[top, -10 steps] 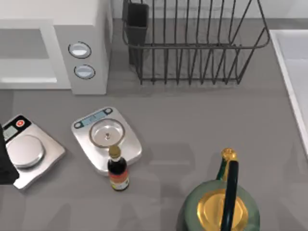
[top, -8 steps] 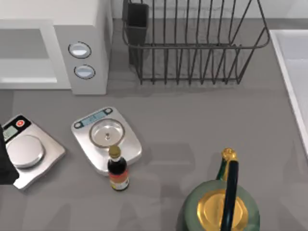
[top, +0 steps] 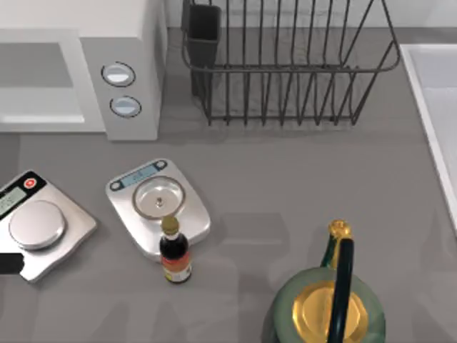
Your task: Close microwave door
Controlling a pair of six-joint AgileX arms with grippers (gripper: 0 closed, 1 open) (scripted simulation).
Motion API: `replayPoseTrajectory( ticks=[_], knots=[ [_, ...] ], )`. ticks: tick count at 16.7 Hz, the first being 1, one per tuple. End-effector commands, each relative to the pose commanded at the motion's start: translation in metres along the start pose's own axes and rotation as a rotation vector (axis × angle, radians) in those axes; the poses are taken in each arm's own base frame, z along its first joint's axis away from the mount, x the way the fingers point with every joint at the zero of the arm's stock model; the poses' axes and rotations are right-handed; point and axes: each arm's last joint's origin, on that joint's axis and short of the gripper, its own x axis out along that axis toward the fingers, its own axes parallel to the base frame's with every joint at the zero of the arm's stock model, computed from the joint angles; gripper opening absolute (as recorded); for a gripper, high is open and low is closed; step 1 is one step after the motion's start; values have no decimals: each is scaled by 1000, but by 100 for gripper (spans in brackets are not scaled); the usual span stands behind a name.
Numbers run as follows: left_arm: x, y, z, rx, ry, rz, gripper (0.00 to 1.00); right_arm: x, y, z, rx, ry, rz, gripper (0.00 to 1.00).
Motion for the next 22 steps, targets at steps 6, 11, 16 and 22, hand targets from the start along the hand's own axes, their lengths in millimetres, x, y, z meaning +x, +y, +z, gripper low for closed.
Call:
replayPoseTrajectory(
  ticks=[6,11,16,22],
  knots=[
    [0,0,0,0,0,0,0,0,0,0,0,0,0,100],
    [0,0,0,0,0,0,0,0,0,0,0,0,0,100],
    [2,3,-3,0,0,0,0,0,0,0,0,0,0,100],
    [5,15,-14,0,0,0,0,0,0,0,0,0,0,100]
  ],
)
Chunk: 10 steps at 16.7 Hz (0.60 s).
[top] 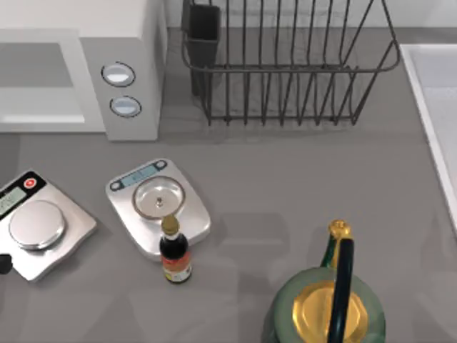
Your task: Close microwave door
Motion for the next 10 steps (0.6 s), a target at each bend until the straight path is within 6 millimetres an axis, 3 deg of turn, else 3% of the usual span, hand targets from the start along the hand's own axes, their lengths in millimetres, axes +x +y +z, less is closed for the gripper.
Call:
replayPoseTrajectory(
  ticks=[6,10],
  knots=[
    [0,2,5,9,2,5,0,0,0,0,0,0,0,100],
    [4,13,33,82,101,41,0,0,0,0,0,0,0,100]
  ],
)
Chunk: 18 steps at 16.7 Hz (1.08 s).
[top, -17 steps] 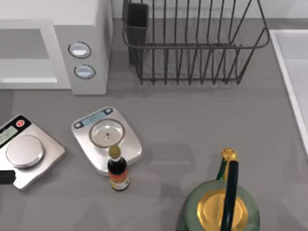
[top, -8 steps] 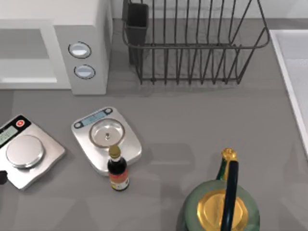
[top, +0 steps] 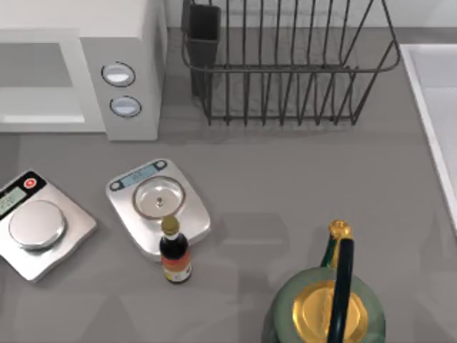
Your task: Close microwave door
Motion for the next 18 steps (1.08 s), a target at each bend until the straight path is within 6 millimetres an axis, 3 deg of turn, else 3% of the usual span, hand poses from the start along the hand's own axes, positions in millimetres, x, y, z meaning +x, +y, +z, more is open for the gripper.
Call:
replayPoseTrajectory(
  ticks=[5,9,14,18],
  knots=[
    [22,44,53,88,253,32,0,0,0,0,0,0,0,100],
    [56,110,77,77,475,7,0,0,0,0,0,0,0,100],
    [82,204,68,-2,638,-55,0,0,0,0,0,0,0,100],
    [83,250,54,-46,679,-85,0,0,0,0,0,0,0,100]
  ],
)
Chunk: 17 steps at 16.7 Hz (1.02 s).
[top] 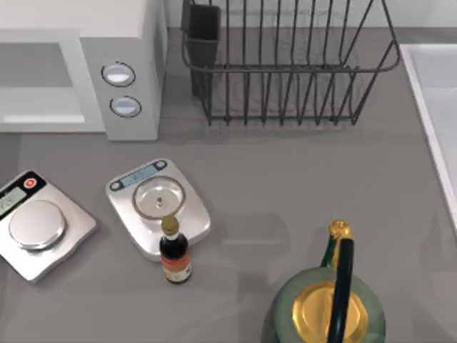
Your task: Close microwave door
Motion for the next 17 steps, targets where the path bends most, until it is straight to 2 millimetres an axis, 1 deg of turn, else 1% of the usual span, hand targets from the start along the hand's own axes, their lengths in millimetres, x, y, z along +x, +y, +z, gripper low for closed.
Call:
replayPoseTrajectory(
  ticks=[2,6,8,11,15,17],
  knots=[
    [0,7,-2,-5,4,-6,0,0,0,0,0,0,0,100],
    [1,6,-1,0,5,-5,0,0,0,0,0,0,0,100],
    [4,7,-5,-2,7,-8,0,0,0,0,0,0,0,100],
    [22,9,-21,-3,6,-7,0,0,0,0,0,0,0,100],
    [54,10,-52,2,0,-1,0,0,0,0,0,0,0,100],
    [65,8,-66,-1,2,-3,0,0,0,0,0,0,0,100]
  ],
)
